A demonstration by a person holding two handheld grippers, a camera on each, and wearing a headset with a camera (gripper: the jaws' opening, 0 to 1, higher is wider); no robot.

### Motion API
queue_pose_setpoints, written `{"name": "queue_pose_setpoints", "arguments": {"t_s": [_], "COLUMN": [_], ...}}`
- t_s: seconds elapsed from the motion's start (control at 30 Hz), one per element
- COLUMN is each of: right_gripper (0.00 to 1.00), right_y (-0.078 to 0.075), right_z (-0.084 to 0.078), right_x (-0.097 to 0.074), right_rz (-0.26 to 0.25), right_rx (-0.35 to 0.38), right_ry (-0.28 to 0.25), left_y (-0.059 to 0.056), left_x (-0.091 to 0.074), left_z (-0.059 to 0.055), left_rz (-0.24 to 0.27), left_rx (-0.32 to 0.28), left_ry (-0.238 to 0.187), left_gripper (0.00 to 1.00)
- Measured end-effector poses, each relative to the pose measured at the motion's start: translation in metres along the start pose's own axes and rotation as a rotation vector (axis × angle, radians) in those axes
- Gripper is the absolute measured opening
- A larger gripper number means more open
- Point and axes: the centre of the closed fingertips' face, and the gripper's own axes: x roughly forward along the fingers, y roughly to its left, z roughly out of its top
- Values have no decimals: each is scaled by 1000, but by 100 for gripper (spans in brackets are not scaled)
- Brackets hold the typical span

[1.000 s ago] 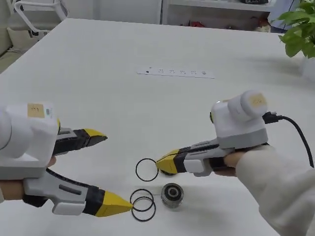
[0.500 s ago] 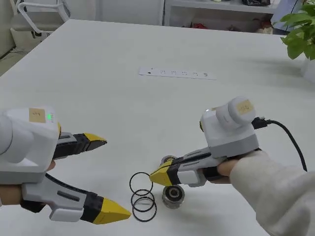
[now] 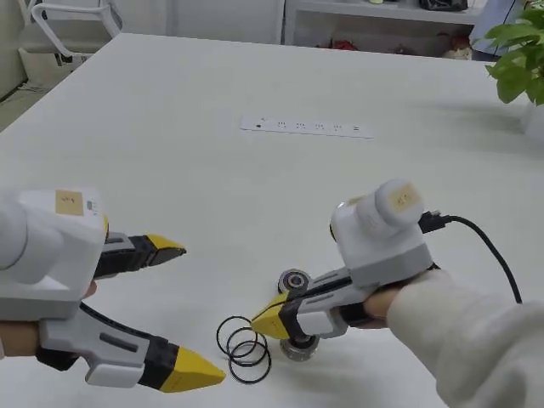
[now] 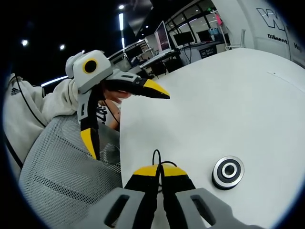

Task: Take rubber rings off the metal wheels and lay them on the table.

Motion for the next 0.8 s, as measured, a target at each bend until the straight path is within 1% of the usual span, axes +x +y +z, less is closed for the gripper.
{"name": "queue_pose_setpoints", "arguments": {"t_s": [0.17, 0.23, 0.37, 0.43, 0.53, 0.8], "right_gripper": [0, 0, 0, 0, 0, 4], "right_y": [-2, -4, -6, -7, -7, -12], "right_z": [-2, -2, -4, -5, -6, -6], "right_x": [1, 1, 2, 3, 4, 4], "right_rz": [-12, -26, -33, -45, -43, -66], "right_rx": [-7, -15, -17, -28, -26, -38], "right_ry": [9, 9, 11, 19, 20, 24], "left_y": [-2, -2, -2, -2, -3, -2], "left_x": [1, 1, 1, 2, 2, 2], "left_z": [-2, -3, -4, -5, -6, -8], "left_rz": [-7, -8, -10, -13, -17, -17], "left_rx": [1, 1, -1, -2, -4, -4], "left_ry": [11, 13, 20, 25, 29, 36], "left_gripper": [92, 92, 92, 91, 91, 91]}}
